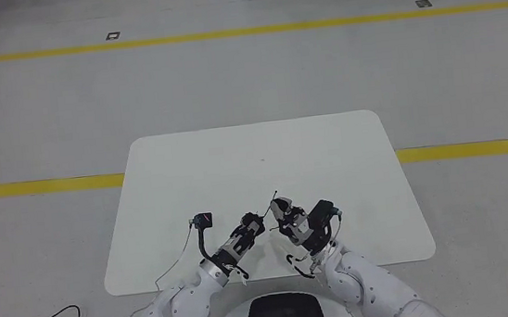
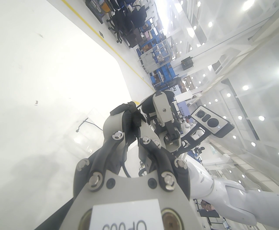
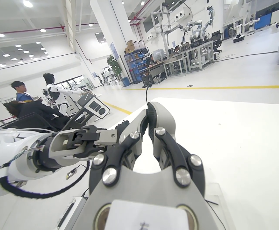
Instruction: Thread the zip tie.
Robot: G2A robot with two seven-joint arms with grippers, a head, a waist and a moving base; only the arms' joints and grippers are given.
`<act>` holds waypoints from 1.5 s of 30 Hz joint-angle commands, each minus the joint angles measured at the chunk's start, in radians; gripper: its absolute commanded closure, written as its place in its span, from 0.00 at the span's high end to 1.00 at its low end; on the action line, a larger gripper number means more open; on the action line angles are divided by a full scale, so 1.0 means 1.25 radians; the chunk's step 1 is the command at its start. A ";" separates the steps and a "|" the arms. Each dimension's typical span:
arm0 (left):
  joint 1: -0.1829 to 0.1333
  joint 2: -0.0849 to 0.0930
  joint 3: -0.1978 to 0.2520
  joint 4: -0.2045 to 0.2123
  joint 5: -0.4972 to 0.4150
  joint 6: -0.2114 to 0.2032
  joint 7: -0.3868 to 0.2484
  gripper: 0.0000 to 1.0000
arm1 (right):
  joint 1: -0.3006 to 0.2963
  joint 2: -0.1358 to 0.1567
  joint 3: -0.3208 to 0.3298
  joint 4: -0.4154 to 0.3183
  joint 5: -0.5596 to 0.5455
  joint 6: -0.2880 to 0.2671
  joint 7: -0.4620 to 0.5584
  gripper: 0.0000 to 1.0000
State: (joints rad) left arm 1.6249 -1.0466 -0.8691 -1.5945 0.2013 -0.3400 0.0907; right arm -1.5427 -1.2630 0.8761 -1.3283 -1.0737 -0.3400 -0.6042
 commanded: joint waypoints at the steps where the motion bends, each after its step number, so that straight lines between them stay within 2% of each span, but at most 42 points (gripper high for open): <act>1: 0.000 0.000 0.000 0.000 0.000 0.000 0.000 0.00 | 0.000 0.000 0.000 0.000 0.000 0.000 0.000 0.00; 45: 0.000 0.000 0.000 0.000 0.000 0.000 0.000 0.00 | -0.003 -0.005 0.003 0.002 -0.006 0.000 -0.021 0.00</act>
State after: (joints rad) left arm 1.6249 -1.0466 -0.8691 -1.5945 0.2013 -0.3400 0.0906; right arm -1.5444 -1.2698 0.8787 -1.3232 -1.0814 -0.3400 -0.6283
